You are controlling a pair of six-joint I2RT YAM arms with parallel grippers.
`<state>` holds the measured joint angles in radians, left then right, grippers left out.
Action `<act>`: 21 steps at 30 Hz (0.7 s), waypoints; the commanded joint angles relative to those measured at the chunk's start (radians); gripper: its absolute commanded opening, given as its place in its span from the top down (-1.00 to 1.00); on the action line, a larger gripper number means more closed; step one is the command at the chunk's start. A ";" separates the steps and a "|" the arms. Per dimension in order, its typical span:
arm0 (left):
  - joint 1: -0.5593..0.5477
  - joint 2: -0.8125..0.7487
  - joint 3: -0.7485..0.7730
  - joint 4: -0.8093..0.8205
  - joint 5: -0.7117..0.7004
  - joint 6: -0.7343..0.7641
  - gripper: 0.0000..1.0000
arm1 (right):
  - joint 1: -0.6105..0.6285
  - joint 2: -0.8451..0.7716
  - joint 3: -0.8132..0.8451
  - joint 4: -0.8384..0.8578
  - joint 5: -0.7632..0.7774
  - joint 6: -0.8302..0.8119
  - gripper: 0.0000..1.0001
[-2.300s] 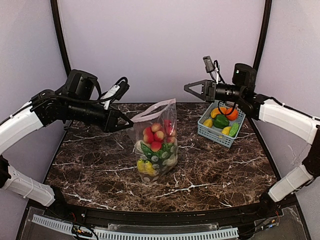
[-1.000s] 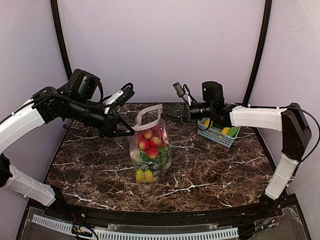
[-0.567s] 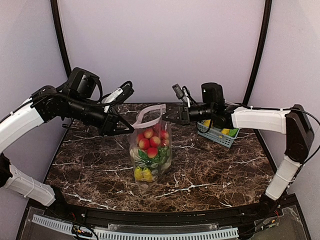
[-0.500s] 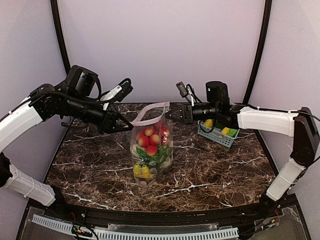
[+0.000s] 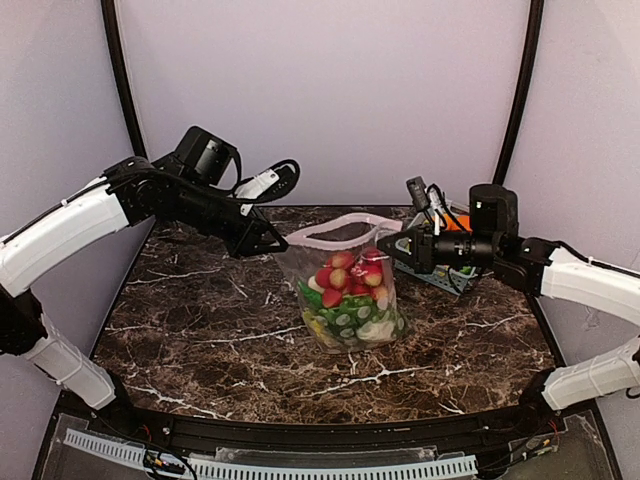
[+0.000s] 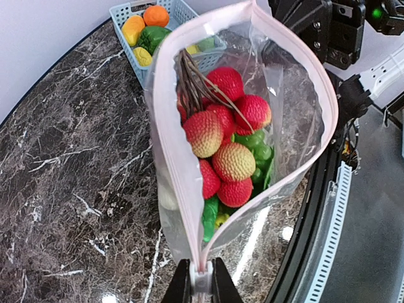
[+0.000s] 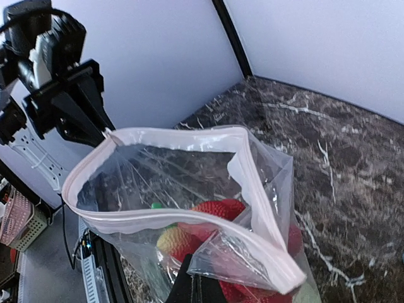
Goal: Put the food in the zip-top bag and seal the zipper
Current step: Adjust the zipper food storage bag at the center of the board.
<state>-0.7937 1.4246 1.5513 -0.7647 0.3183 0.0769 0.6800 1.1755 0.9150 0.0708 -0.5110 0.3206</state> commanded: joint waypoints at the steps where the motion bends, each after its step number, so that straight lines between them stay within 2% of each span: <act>1: 0.008 0.035 0.002 0.081 -0.066 0.077 0.99 | 0.010 -0.054 -0.125 -0.020 0.095 0.052 1.00; 3: 0.007 0.031 -0.024 0.126 -0.081 0.095 0.99 | 0.010 -0.092 -0.150 -0.029 0.111 0.065 0.99; 4: 0.008 0.026 -0.033 0.140 -0.077 0.105 0.99 | 0.010 -0.111 -0.157 -0.039 0.119 0.069 0.90; 11: 0.008 -0.066 -0.143 0.273 0.043 0.116 0.99 | 0.009 -0.214 -0.108 -0.177 0.198 0.057 -0.15; 14: 0.008 -0.079 -0.146 0.273 0.069 0.124 0.99 | 0.009 -0.243 -0.053 -0.249 0.233 0.041 -0.48; 16: 0.008 -0.085 -0.144 0.272 0.090 0.137 0.99 | 0.008 -0.252 -0.014 -0.307 0.268 0.030 -0.59; 21: 0.009 -0.096 -0.157 0.281 0.131 0.154 0.99 | 0.007 -0.262 0.097 -0.443 0.443 0.047 -0.67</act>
<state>-0.7937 1.3705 1.4120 -0.5346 0.3904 0.2035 0.6819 0.9283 0.9279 -0.2466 -0.2287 0.3630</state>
